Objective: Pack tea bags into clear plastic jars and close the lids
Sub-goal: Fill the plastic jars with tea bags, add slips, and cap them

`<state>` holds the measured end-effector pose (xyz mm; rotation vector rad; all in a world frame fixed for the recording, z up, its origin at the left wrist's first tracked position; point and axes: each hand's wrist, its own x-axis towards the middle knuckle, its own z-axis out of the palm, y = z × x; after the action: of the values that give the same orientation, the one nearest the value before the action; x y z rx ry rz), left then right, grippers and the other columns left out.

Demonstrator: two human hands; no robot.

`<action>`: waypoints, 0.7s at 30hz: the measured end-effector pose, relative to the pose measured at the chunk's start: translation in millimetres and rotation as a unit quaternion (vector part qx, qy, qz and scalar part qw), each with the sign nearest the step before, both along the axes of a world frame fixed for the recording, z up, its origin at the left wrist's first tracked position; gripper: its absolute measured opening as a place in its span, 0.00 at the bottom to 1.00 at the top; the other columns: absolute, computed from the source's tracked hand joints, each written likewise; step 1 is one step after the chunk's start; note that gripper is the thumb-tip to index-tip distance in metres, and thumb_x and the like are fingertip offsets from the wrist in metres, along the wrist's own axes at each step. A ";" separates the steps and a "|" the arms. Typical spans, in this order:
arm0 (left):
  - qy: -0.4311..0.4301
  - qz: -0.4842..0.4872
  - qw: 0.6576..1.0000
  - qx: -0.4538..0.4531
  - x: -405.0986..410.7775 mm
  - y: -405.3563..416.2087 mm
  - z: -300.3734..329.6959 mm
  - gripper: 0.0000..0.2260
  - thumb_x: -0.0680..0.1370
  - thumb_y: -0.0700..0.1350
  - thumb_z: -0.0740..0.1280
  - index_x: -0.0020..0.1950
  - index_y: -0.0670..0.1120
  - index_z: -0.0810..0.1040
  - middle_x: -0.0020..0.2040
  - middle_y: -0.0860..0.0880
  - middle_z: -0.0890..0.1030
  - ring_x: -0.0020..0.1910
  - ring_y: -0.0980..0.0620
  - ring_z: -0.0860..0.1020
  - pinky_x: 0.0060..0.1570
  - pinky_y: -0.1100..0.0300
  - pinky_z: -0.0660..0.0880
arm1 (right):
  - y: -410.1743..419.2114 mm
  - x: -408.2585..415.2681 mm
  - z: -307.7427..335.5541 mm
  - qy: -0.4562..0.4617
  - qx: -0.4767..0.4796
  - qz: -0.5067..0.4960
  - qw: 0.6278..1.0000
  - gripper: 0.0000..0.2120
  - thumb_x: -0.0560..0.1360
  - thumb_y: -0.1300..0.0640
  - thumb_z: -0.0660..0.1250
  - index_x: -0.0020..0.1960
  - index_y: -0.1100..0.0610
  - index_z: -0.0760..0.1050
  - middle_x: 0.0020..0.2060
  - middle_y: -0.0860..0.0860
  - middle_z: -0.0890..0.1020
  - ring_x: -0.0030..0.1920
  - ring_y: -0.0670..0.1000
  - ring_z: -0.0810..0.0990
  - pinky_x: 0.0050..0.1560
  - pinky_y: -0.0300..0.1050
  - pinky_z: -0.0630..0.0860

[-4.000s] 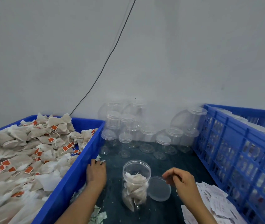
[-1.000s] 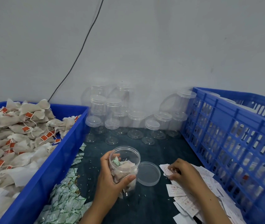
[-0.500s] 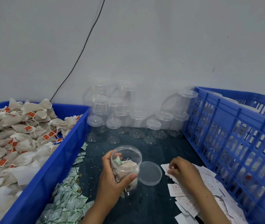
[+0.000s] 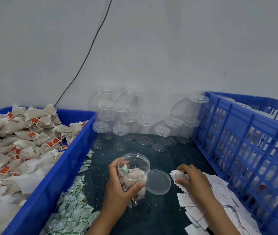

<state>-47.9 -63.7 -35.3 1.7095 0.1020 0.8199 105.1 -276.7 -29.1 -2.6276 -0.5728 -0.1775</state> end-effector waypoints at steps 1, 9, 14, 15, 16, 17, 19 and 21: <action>0.001 0.001 1.000 0.000 -0.1 0.1 0.0 0.35 0.59 0.65 0.76 0.60 0.73 0.62 0.59 0.69 0.73 0.60 0.63 0.75 0.59 0.61 0.72 | 0.1 -1.3 0.6 -0.011 0.012 0.001 1.000 0.11 0.71 0.47 0.72 0.51 0.43 0.73 0.51 0.42 0.74 0.51 0.47 0.72 0.51 0.46 0.67; 0.013 -0.005 1.000 0.004 -1.7 0.6 1.2 0.40 0.56 0.65 0.77 0.63 0.67 0.62 0.59 0.68 0.74 0.60 0.63 0.75 0.59 0.64 0.72 | 4.7 -7.4 9.8 -0.007 0.276 -0.003 0.961 0.15 0.69 0.65 0.74 0.30 0.53 0.72 0.29 0.47 0.77 0.32 0.46 0.74 0.37 0.49 0.71; 0.018 -0.006 1.000 0.024 -3.3 -1.7 3.1 0.41 0.57 0.62 0.79 0.64 0.68 0.60 0.61 0.68 0.73 0.60 0.66 0.74 0.52 0.75 0.70 | 20.6 -28.0 56.6 0.005 0.405 0.073 0.911 0.06 0.75 0.64 0.68 0.39 0.59 0.79 0.30 0.53 0.81 0.29 0.47 0.78 0.30 0.35 0.73; 0.016 -0.007 0.999 0.028 -3.2 -2.1 3.2 0.41 0.58 0.60 0.80 0.64 0.68 0.60 0.61 0.67 0.73 0.60 0.65 0.74 0.52 0.75 0.71 | 26.9 -35.5 68.4 0.038 0.431 0.115 0.894 0.06 0.77 0.64 0.65 0.43 0.61 0.79 0.31 0.54 0.82 0.30 0.47 0.79 0.32 0.35 0.75; 0.015 -0.008 0.999 0.029 -3.1 -2.3 3.2 0.41 0.58 0.59 0.80 0.64 0.67 0.60 0.61 0.67 0.74 0.60 0.65 0.75 0.52 0.75 0.71 | 33.7 -43.4 79.8 0.072 0.438 0.156 0.882 0.07 0.78 0.64 0.63 0.45 0.63 0.79 0.33 0.55 0.83 0.31 0.47 0.79 0.33 0.36 0.76; 0.014 -0.006 0.999 0.029 -2.8 -2.5 3.1 0.41 0.59 0.58 0.80 0.65 0.67 0.60 0.61 0.66 0.74 0.60 0.64 0.75 0.53 0.74 0.72 | 41.2 -51.3 89.7 0.094 0.421 0.192 0.882 0.08 0.79 0.64 0.62 0.46 0.64 0.79 0.34 0.56 0.83 0.31 0.48 0.78 0.33 0.37 0.76; 0.013 0.000 0.999 0.033 -2.7 -2.7 2.6 0.42 0.59 0.57 0.81 0.65 0.65 0.60 0.61 0.65 0.75 0.60 0.61 0.77 0.54 0.68 0.74 | 56.4 -63.3 104.9 0.089 0.331 0.243 0.907 0.09 0.78 0.62 0.63 0.43 0.61 0.80 0.33 0.53 0.82 0.31 0.46 0.76 0.35 0.38 0.73; 0.015 0.004 0.999 0.040 -3.0 -3.0 2.0 0.42 0.60 0.58 0.81 0.67 0.63 0.60 0.61 0.62 0.76 0.58 0.58 0.78 0.55 0.60 0.78 | 70.8 -70.5 116.9 0.049 0.202 0.266 0.941 0.08 0.75 0.59 0.69 0.37 0.56 0.80 0.30 0.47 0.80 0.32 0.43 0.75 0.38 0.38 0.72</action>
<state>-50.9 -66.7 -33.3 1.7977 0.0992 0.8137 34.5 -205.8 87.8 -1.9936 -1.0594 0.0083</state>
